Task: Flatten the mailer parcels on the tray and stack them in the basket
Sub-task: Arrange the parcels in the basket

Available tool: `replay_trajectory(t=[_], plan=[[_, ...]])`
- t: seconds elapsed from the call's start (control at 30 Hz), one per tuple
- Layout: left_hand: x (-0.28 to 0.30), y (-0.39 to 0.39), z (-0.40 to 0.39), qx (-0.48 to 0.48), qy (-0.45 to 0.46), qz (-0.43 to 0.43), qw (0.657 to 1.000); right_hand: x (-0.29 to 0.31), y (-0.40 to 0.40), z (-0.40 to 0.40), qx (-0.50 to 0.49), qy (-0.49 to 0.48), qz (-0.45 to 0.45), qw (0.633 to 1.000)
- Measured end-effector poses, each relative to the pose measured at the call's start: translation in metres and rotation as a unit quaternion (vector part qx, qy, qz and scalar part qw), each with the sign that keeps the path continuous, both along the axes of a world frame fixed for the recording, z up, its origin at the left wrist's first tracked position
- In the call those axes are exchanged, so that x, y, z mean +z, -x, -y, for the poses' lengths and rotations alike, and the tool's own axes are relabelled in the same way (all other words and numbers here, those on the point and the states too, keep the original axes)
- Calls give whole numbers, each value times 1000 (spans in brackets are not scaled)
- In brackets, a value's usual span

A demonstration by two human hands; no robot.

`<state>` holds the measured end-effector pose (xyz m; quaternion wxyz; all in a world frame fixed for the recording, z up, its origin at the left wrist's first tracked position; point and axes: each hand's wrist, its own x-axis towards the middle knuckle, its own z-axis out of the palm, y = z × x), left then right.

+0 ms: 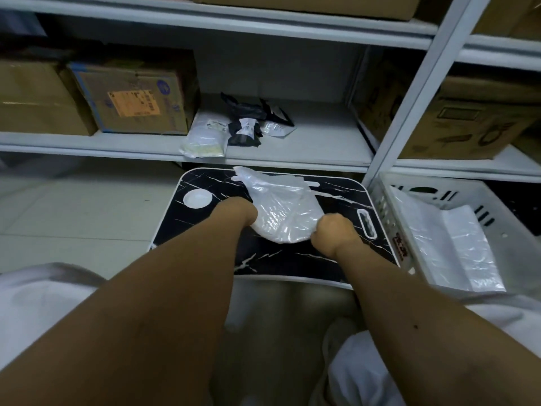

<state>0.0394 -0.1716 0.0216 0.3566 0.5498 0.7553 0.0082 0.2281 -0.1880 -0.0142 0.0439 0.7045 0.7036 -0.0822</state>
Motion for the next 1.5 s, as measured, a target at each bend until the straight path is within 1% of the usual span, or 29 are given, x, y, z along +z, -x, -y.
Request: replay_trajectory(t=[0.07,0.13,0.17,0.23,0.3,0.37,0.4,0.47,0.5,0.53,0.57,0.6,0.63,0.67,0.7,0.73,0.8,0.87,0.9,0.93,0.97,1.03,1.1,1.13,1.23,1.3,1.37,1.43,1.5], plan=[[-10,0,-3,-5,-23,-30,999,-8,-9,0,-21,45,25,998],[-19,-5,-13,16,-48,-14,999,-17,-17,-2,-30,91,63,993],[-25,-9,-18,34,-58,11,998,-20,-19,-4,-35,96,76,992],[-30,-16,-22,60,-66,76,993,-23,-15,-10,-62,42,54,996],[-34,-26,-25,31,-75,124,989,-24,-1,-18,-137,-30,-90,986],[-40,-35,-31,-49,-62,123,989,-25,21,-29,-205,-30,-259,943],[-42,-38,-32,-86,-40,120,988,-26,31,-33,-226,-9,-310,924],[-47,-41,-32,-139,61,139,979,-29,45,-42,-258,21,-365,894],[-49,-41,-32,-156,131,141,969,-32,48,-46,-266,30,-362,893],[-50,-38,-30,-173,201,129,955,-35,49,-49,-252,36,-338,906],[-53,-34,-31,-186,243,106,946,-38,48,-50,-218,42,-285,933],[-55,-29,-33,-186,251,78,947,-40,46,-50,-173,42,-214,960],[-53,-24,-35,-170,218,45,960,-42,44,-49,-128,34,-144,981],[-50,-19,-36,-137,147,9,980,-42,41,-46,-84,23,-82,993],[-48,-14,-39,-89,44,-27,995,-42,39,-43,-43,6,-28,999],[-46,-9,-42,-40,-62,-62,995,-42,35,-40,-5,-14,15,1000],[-42,-3,-43,3,-232,-122,965,-44,25,-34,53,-46,80,994],[-38,-2,-42,-27,-360,-164,918,-48,15,-29,99,-33,111,988],[-40,-3,-44,-42,-399,-177,898,-49,10,-27,123,-14,112,986],[-43,-3,-47,-63,-411,-185,891,-48,6,-25,132,2,103,986],[-45,-5,-51,-83,-395,-181,897,-44,4,-25,118,3,80,990],[-54,-6,-62,-101,-324,-148,929,-33,2,-29,30,-46,-21,998],[-66,-13,-70,-118,-240,-81,960,-24,4,-38,-113,-97,-169,974],[-73,-16,-71,-135,-205,-66,967,-21,7,-44,-171,-110,-206,957],[-92,-20,-76,-150,-108,-44,982,-28,15,-65,-232,-100,-191,948],[-96,-21,-79,-157,-108,-60,980,-38,23,-73,-228,-53,-212,949],[-97,-22,-83,-142,-120,-85,979,-49,30,-77,-159,8,-224,961],[-98,-23,-82,-120,-166,-100,974,-63,36,-75,-70,66,-184,978],[-101,-26,-73,-115,-172,-60,977,-75,35,-67,-23,103,-132,986]])
